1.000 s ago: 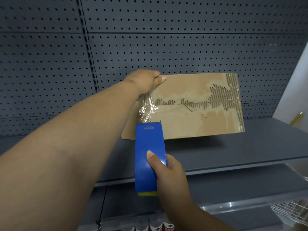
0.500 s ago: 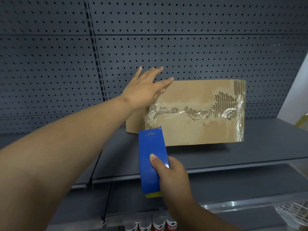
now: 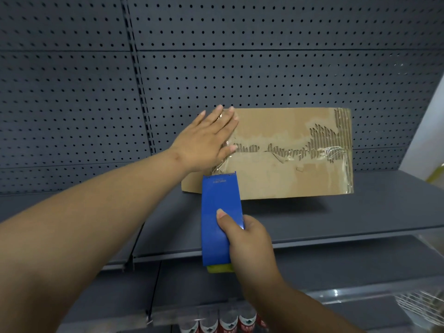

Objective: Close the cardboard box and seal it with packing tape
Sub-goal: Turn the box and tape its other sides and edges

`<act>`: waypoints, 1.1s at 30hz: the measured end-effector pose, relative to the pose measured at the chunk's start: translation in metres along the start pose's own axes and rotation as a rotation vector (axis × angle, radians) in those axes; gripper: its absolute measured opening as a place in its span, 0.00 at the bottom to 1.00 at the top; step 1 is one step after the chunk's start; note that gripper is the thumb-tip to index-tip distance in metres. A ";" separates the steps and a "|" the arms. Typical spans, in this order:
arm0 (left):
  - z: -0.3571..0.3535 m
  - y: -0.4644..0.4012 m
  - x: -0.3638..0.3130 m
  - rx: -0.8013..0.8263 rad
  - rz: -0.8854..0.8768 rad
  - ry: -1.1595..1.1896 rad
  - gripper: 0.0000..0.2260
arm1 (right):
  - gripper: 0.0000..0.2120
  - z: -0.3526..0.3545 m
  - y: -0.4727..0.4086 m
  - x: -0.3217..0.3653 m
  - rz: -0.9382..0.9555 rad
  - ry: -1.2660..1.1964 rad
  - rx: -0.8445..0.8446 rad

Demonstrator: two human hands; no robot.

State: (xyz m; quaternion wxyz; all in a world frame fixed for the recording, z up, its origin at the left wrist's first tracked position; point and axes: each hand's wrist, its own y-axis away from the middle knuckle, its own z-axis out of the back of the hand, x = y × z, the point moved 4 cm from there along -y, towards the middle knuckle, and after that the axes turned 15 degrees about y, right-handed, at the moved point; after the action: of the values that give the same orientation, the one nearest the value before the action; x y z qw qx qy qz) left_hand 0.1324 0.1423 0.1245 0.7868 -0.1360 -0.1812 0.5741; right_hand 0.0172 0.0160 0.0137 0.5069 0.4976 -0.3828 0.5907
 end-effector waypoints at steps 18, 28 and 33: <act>0.013 -0.050 0.010 0.153 0.249 0.031 0.30 | 0.10 0.023 -0.004 0.025 0.080 -0.090 0.054; 0.003 -0.053 0.008 0.120 0.171 0.124 0.27 | 0.12 0.020 -0.012 0.029 0.099 -0.080 0.090; -0.005 -0.048 0.009 0.167 0.212 0.116 0.31 | 0.13 0.015 -0.010 0.021 0.098 -0.100 0.051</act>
State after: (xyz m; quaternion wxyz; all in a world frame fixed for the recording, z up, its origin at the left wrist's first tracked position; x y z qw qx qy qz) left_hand 0.1783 0.1365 0.1415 0.7396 -0.1214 -0.0718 0.6581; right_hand 0.0305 0.0084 0.0371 0.4450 0.5198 -0.4164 0.5987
